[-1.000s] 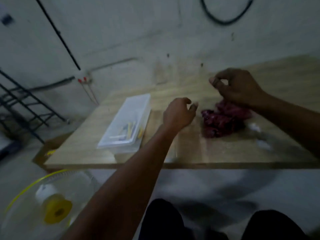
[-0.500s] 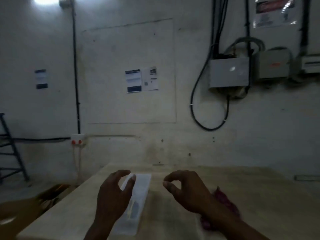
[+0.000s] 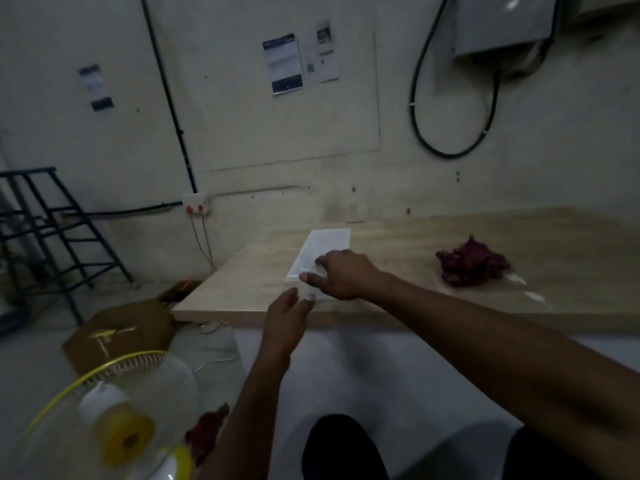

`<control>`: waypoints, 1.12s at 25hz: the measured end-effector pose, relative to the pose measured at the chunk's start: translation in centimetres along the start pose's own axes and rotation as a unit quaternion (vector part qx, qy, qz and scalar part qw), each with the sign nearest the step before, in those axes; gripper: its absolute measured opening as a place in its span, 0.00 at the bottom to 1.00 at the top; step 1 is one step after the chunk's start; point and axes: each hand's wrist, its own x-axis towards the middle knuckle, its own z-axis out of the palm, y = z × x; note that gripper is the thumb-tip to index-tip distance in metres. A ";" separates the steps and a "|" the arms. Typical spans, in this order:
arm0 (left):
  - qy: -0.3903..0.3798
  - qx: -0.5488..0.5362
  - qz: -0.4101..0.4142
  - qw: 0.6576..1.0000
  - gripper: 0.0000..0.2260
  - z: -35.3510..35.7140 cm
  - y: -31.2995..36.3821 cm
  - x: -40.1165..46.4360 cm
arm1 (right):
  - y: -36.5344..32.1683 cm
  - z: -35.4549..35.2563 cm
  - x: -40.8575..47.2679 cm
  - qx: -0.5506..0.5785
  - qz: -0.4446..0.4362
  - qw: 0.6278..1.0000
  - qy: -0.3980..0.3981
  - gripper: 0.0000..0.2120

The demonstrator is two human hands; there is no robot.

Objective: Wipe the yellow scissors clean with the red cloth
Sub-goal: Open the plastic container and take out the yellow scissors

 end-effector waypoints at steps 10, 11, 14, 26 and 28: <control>0.108 0.166 0.193 0.961 0.17 3.2 -2.9 1.9 | 0.1 -0.6 -2.8 -0.100 -0.028 0.989 0.103 0.36; 0.120 0.171 0.214 0.954 0.17 3.5 -3.7 2.1 | -0.5 -0.3 -2.8 -0.105 -0.022 0.989 0.106 0.37; 0.149 0.143 0.235 0.950 0.09 3.4 -5.1 1.9 | -2.5 0.7 -2.7 -0.097 0.004 0.987 0.125 0.38; 0.144 0.156 0.286 0.934 0.10 3.3 -7.1 2.4 | -3.2 0.9 -3.7 -0.156 -0.019 0.980 0.125 0.36; 0.136 0.149 0.294 0.934 0.13 3.3 -7.2 2.5 | -3.1 0.2 -3.3 -0.125 0.008 0.983 0.137 0.35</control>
